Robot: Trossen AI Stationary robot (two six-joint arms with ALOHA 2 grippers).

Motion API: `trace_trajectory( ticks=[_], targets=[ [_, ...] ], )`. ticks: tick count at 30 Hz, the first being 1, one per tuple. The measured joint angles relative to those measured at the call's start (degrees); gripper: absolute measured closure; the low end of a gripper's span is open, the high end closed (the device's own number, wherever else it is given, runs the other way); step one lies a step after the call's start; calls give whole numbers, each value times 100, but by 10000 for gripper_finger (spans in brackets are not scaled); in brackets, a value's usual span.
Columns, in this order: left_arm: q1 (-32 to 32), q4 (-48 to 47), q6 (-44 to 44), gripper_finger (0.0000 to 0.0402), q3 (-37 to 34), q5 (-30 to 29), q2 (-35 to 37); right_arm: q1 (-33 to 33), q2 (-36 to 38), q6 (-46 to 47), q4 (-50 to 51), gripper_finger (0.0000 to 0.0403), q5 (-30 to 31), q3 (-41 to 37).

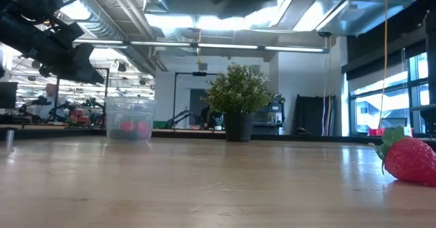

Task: Pick and placing Produce into tupperware
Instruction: Put the red strawberry into the transparent container

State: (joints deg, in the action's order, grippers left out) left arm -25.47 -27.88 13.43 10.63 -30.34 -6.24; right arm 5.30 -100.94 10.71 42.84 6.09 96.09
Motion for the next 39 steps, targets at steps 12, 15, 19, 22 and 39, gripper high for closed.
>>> trace_trajectory(
  ticks=[12, 15, 19, 22, 39],
  targets=[
    [0, 4, 0, 257, 0, 2, 0, 1885, 1755, 3215, -1932, 171, 1215, -3801],
    [0, 5, 0, 257, 1, 2, 0, 2238, 1662, 2962, -2578, 171, 1125, -4248],
    [0, 4, 0, 257, 1, 3, 0, 2560, 1447, 2975, -2701, 171, 1125, -4483],
    [0, 4, 0, 257, 0, 2, 0, 2726, 1295, 3022, -2748, 171, 1109, -4477],
    [0, -20, 0, 257, 0, 2, 0, 3060, 57, 4059, -2978, 171, 648, -4269]
  ],
)
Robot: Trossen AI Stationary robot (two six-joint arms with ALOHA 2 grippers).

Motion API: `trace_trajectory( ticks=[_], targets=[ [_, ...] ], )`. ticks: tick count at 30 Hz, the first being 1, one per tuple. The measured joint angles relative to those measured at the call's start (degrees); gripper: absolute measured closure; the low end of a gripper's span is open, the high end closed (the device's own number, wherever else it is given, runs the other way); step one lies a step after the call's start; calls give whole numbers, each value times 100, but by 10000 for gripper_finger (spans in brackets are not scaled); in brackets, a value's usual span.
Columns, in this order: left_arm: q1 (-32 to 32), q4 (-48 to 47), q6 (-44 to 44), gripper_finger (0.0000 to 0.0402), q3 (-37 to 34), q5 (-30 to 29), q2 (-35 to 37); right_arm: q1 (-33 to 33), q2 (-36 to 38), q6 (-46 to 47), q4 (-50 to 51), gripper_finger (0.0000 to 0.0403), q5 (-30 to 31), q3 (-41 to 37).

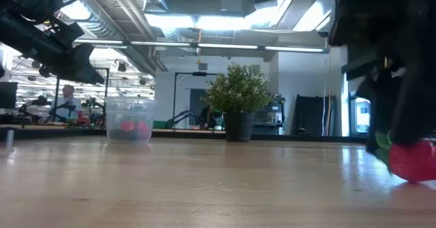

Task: Pick and placing Produce into tupperware
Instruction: Put the red strawberry into the transparent container

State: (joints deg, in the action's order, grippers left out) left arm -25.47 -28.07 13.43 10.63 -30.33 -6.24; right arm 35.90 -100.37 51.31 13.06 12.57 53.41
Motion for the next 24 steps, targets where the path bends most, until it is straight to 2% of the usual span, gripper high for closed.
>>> trace_trajectory(
  ticks=[12, 24],
  targets=[
    [0, -19, 2, 257, 2, 0, 0, 2, -224, 107, 3, 173, -177, -2],
    [0, -20, 2, 257, 1, 0, 0, -4, -219, -133, 35, 220, -647, -2]
  ],
)
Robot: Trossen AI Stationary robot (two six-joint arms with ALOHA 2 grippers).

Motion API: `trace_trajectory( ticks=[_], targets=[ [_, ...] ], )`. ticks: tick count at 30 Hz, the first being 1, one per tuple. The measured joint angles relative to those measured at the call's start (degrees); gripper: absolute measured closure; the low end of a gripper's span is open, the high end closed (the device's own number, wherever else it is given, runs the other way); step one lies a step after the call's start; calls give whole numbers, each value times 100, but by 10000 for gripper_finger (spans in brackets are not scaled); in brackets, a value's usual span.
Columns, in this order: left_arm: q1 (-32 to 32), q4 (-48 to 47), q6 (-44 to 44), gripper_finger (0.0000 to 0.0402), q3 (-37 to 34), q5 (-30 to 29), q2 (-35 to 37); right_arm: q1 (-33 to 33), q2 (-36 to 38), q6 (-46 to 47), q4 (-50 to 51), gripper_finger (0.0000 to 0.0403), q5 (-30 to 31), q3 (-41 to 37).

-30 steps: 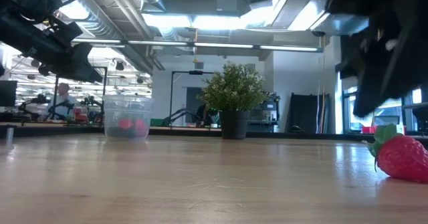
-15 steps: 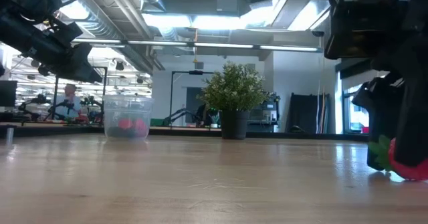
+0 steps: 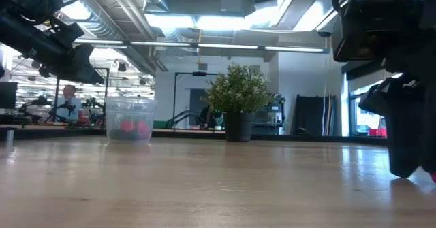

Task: Pick and placing Produce into tupperware
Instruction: Put the red strawberry into the transparent container

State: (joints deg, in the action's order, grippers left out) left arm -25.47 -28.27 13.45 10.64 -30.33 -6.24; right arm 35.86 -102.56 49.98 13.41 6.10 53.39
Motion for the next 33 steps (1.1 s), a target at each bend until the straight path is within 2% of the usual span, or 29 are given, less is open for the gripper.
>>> trace_trajectory(
  ticks=[11, 20, 33],
  targets=[
    [0, -1, 0, 257, -1, 0, 0, -9, 2, -267, -30, 223, -443, 4],
    [0, 0, 2, 257, 0, 0, 0, -4, 2, -710, -22, 223, -506, 4],
    [0, -1, 2, 257, -1, 0, 0, -2, 2, -419, -28, 223, -599, 4]
  ],
)
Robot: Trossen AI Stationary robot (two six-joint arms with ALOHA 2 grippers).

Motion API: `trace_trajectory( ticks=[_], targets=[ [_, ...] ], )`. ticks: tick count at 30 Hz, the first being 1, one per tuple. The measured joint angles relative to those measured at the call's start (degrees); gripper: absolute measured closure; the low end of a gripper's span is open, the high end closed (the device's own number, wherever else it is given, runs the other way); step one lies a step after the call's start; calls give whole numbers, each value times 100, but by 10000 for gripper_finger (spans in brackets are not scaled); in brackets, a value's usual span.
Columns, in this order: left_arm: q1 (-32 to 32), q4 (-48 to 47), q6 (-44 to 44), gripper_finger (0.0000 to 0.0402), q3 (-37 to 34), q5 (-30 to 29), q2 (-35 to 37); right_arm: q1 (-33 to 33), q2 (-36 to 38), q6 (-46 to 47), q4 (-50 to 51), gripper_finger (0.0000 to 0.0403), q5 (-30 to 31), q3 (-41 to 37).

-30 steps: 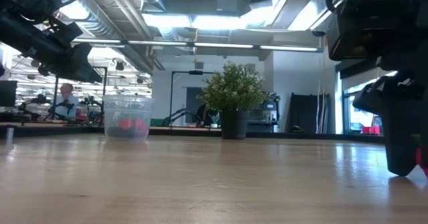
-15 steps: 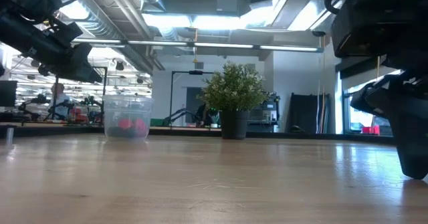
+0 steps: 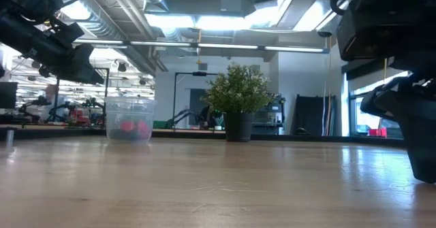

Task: Pick and placing Produce into tupperware
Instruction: Put the red strawberry into the transparent container

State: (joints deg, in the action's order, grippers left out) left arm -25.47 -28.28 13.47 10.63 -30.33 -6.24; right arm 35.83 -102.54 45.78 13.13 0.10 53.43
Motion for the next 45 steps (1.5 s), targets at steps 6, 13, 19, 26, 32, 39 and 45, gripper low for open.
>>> trace_trajectory(
  ticks=[6, 13, 19, 26, 32, 39, 45],
  targets=[
    [0, 1, 0, 256, 2, -1, 0, 0, 0, -240, 66, 223, -34, 0],
    [0, 1, 2, 257, 0, 0, 0, 4, 2, -247, 170, 223, -47, 5],
    [0, 1, 0, 257, 0, -2, 0, 9, 2, -385, 171, 223, -49, 4],
    [0, 1, -2, 256, 2, -2, 0, 7, 2, -258, 142, 223, -47, 0],
    [0, 1, -2, 257, 2, -2, 0, 3, 2, -252, 133, 223, -117, -2],
    [0, 1, -2, 257, 0, 0, 0, 0, 2, -248, 114, 199, -211, -2],
    [0, 1, -2, 257, 0, -2, 0, 3, 4, -173, 66, 146, -256, 0]
  ],
)
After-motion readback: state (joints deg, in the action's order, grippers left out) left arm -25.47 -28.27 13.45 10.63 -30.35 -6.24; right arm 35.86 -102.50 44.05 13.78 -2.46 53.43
